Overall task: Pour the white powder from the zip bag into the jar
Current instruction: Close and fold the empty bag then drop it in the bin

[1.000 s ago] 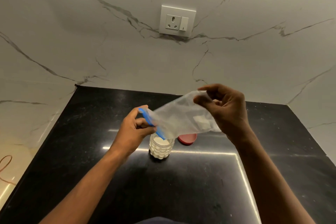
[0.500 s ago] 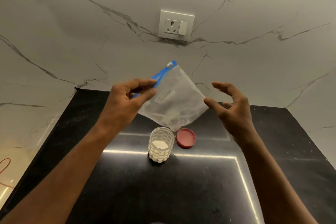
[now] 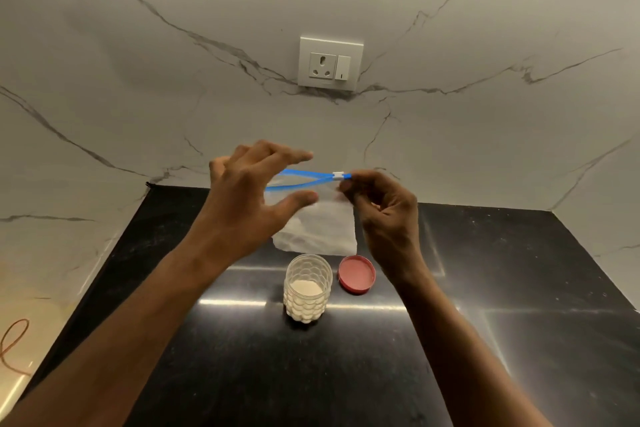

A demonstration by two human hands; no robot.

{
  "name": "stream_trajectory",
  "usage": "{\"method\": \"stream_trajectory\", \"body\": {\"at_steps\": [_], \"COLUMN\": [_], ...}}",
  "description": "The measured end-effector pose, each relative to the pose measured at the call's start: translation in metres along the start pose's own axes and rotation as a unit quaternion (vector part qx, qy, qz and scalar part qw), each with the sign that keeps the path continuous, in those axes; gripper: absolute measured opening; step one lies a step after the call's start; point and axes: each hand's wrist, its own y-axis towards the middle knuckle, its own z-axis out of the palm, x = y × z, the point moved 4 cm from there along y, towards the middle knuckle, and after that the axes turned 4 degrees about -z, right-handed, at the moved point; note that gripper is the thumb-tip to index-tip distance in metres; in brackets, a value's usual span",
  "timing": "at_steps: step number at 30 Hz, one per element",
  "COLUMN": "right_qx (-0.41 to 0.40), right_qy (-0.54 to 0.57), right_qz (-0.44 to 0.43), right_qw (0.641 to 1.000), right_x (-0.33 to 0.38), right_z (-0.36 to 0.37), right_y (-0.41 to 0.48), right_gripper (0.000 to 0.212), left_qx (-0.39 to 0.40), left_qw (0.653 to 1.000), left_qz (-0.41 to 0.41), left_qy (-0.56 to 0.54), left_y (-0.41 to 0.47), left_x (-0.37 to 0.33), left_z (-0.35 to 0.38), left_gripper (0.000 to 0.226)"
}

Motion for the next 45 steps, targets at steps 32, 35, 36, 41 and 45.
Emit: {"method": "stream_trajectory", "body": {"at_steps": [32,35,36,41,45], "right_qx": [-0.105,-0.118,-0.129,-0.130,-0.120], "right_qy": [0.069,0.072,0.076,0.095,0.144], "right_qz": [0.059,0.068,0.071,0.082,0.124], "right_qw": [0.990,0.988,0.986,0.984,0.974], "right_x": [0.000,0.000,0.000,0.003,0.002], "right_z": [-0.037,-0.038,-0.040,-0.041,-0.040], "right_y": [0.020,0.020,0.022,0.025,0.031], "right_gripper": [0.024,0.021,0.022,0.021,0.012], "left_qx": [-0.063,-0.044,-0.040,-0.039,0.067], "left_qw": [0.994,0.995,0.995,0.997,0.926], "left_qz": [-0.033,-0.044,-0.045,-0.051,-0.174], "left_qy": [0.079,0.079,0.084,0.046,-0.328], "left_y": [-0.001,-0.003,-0.003,-0.001,0.000], "left_x": [0.020,0.023,0.024,0.032,0.050], "left_z": [-0.008,-0.009,-0.010,-0.015,0.001], "left_gripper": [0.023,0.025,0.027,0.039,0.050]}}
